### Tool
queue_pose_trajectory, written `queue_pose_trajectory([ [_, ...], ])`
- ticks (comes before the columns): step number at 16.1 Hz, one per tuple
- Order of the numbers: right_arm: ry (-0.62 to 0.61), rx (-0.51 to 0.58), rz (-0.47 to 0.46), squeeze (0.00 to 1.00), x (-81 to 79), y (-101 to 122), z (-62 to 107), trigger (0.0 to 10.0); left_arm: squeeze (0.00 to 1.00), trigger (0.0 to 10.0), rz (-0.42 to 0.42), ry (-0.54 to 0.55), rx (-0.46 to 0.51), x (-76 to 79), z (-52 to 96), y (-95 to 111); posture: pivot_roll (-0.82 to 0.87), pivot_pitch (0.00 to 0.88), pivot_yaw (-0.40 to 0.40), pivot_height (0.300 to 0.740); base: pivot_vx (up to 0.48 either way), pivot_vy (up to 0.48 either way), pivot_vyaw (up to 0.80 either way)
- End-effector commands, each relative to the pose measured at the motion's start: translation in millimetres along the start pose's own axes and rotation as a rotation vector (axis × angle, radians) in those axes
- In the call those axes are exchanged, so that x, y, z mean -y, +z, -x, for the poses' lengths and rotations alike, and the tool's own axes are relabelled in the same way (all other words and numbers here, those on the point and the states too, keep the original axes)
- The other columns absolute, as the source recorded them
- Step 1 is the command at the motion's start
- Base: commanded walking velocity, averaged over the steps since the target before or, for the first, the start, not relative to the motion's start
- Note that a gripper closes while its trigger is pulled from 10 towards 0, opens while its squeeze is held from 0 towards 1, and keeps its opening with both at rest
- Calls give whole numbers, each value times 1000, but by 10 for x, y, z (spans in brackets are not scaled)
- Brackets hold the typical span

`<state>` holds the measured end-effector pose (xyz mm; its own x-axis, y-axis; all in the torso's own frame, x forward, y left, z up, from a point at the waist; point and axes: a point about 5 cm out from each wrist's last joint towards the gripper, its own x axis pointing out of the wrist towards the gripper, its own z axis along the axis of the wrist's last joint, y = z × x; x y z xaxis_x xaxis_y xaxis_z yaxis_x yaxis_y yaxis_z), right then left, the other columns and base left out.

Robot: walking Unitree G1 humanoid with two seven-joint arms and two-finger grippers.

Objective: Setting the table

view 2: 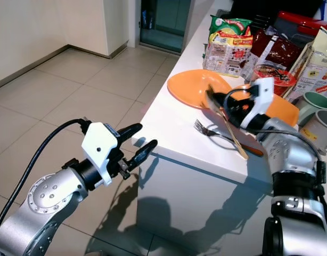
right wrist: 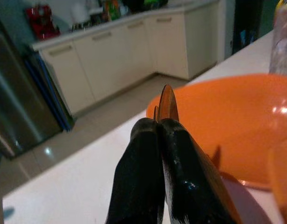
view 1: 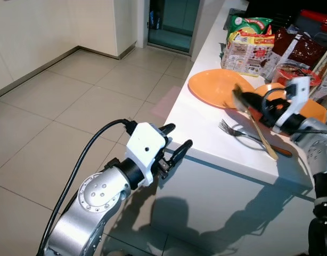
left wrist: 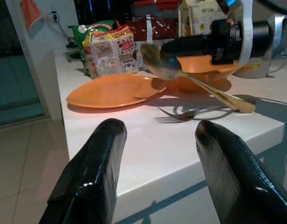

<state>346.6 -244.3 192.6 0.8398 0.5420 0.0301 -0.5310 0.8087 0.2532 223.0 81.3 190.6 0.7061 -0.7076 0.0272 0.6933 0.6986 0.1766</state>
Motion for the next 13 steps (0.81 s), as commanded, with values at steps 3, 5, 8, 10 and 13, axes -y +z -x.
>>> queue_pose_trajectory([
  [3, -97, 45, 62, 0, 74, 114, 50, 0, 0, 10000, -21, 26, 18, -19, -21, 25, 37, 9, -93, 740, 0, 0, 0],
  [5, -89, 18, 229, 0, -6, 52, 14, 0, 0, 10000, -38, 35, 18, -32, -31, 23, 39, 4, -91, 740, 0, 0, 0],
  [8, -81, -5, 412, 0, -80, 42, -32, 0, 0, 10000, -48, 49, 25, -52, -43, 31, 41, 2, -91, 740, 0, 0, 0],
  [10, -90, 20, 459, 0, -95, 85, -57, 0, 0, 10000, -49, 53, 28, -59, -46, 31, 41, 1, -94, 740, 0, 0, 0],
  [13, -84, 86, 387, 0, -90, 159, -82, 0, 0, 10000, -49, 56, 32, -52, -55, 28, 38, 0, -97, 740, 0, 0, 0],
])
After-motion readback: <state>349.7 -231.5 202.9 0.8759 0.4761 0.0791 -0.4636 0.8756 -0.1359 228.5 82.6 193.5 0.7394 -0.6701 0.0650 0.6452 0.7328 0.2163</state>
